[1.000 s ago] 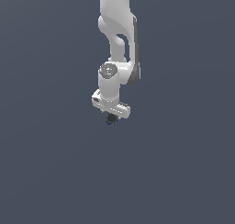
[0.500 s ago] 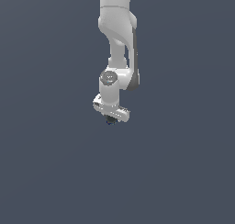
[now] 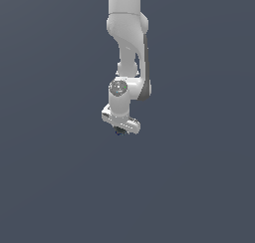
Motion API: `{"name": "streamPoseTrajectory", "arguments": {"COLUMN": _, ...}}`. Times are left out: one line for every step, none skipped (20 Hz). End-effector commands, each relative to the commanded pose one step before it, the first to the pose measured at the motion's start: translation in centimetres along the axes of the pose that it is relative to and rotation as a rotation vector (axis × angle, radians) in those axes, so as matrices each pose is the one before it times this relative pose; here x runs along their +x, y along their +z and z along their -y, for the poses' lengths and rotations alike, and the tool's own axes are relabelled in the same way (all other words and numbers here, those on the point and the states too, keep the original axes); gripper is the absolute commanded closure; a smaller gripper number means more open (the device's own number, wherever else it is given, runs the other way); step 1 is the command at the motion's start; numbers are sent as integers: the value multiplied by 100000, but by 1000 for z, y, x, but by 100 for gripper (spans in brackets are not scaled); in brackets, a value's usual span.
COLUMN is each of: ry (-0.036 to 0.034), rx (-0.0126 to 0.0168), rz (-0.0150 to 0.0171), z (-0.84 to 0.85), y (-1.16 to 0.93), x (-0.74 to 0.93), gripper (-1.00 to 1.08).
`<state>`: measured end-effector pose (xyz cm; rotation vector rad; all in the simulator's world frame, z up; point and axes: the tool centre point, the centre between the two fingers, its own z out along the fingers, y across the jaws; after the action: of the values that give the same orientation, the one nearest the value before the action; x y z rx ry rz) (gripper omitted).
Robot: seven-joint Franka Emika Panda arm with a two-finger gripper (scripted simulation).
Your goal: Pick up the object and move it to a goal position.
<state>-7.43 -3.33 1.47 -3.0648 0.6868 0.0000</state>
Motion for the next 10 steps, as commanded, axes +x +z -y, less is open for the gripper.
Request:
{"name": "streamPoseTrajectory", "arguments": {"ry": 91, "rx": -64, "rz": -12, "z": -71, "y": 97, "x": 45, "gripper": 108}}
{"name": "streamPoseTrajectory", "arguments": {"ry": 0, "rx": 0, "rz": 0, "z": 0, "y": 0, "x": 0, "gripper": 108}}
{"name": "streamPoseTrajectory", "arguments": {"ry": 0, "rx": 0, "rz": 0, "z": 0, "y": 0, "x": 0, "gripper": 108}}
{"name": "streamPoseTrajectory", "arguments": {"ry": 0, "rx": 0, "rz": 0, "z": 0, "y": 0, "x": 0, "gripper": 108}}
{"name": "streamPoseTrajectory", "arguments": {"ry": 0, "rx": 0, "rz": 0, "z": 0, "y": 0, "x": 0, "gripper": 108}}
{"name": "streamPoseTrajectory", "arguments": {"ry": 0, "rx": 0, "rz": 0, "z": 0, "y": 0, "x": 0, "gripper": 108}}
{"name": "streamPoseTrajectory", "arguments": {"ry": -96, "rx": 71, "rz": -2, "z": 83, "y": -90, "x": -43, "gripper": 108}}
{"name": "streamPoseTrajectory", "arguments": {"ry": 0, "rx": 0, "rz": 0, "z": 26, "y": -20, "x": -21, "gripper": 108}}
{"name": "streamPoseTrajectory", "arguments": {"ry": 0, "rx": 0, "rz": 0, "z": 78, "y": -59, "x": -62, "gripper": 108}}
{"name": "streamPoseTrajectory", "arguments": {"ry": 0, "rx": 0, "rz": 0, "z": 130, "y": -99, "x": -103, "gripper": 108}}
